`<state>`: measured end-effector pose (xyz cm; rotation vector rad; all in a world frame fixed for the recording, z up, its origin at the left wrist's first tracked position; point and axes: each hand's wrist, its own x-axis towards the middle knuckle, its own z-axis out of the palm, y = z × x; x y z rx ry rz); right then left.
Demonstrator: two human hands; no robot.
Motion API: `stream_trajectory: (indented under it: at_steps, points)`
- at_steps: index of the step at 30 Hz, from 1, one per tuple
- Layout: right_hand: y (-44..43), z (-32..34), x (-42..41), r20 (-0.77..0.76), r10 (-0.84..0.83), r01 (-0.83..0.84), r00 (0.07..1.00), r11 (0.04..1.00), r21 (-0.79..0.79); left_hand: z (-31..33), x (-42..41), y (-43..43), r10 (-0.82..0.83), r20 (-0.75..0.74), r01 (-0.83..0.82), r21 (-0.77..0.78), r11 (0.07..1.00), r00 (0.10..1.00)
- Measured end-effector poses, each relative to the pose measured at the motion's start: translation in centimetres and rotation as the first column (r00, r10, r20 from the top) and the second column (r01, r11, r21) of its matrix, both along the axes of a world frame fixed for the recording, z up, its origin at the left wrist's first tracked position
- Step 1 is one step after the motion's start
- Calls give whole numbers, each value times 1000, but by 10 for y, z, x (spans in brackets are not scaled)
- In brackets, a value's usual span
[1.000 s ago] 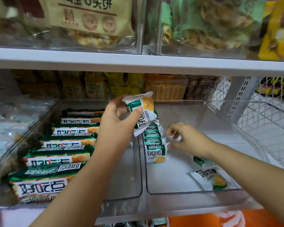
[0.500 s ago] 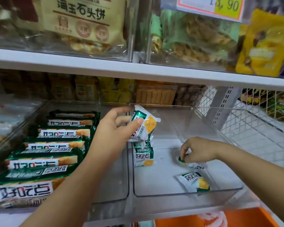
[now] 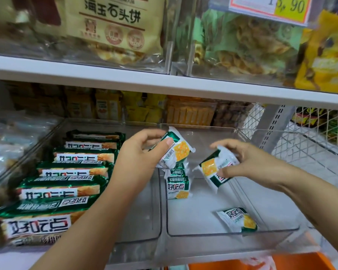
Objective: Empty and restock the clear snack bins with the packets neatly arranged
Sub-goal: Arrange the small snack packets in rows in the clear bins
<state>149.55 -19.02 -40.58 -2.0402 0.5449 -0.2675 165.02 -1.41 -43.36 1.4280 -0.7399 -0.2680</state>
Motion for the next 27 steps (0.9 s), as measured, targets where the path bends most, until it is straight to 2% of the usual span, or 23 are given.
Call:
stream_trajectory:
  at_steps: [2, 6, 8, 11, 15, 19, 23, 27]
  points:
    - [5, 18, -7, 119, -20, 20, 993, 1000, 0, 0, 1, 0, 53, 69, -55, 35, 998, 996]
    - [8, 34, -20, 340, -40, -63, 940, 955, 289, 6, -4, 0, 137, 153, -148, 61, 987, 979]
    - [16, 33, -23, 383, -29, -111, 923, 935, 338, 10, -10, 0, 116, 164, -130, 75, 989, 980]
    - [29, 31, -22, 330, 23, -112, 944, 961, 254, 14, -19, -1, 59, 202, -91, 151, 984, 978]
    - [27, 26, -23, 255, 67, -66, 965, 998, -12, 16, -27, -2, -52, 263, -15, 247, 969, 963]
    - [21, 19, -22, 253, 94, -79, 963, 995, -69, 19, -27, -3, -153, 302, 57, 304, 951, 941]
    - [20, 20, -24, 269, 109, -73, 957, 987, -140, 19, -25, -2, -142, 298, 65, 255, 965, 944]
    - [32, 23, -25, 151, 235, -193, 960, 948, -252, 16, -30, -8, -155, 179, 120, 189, 975, 972]
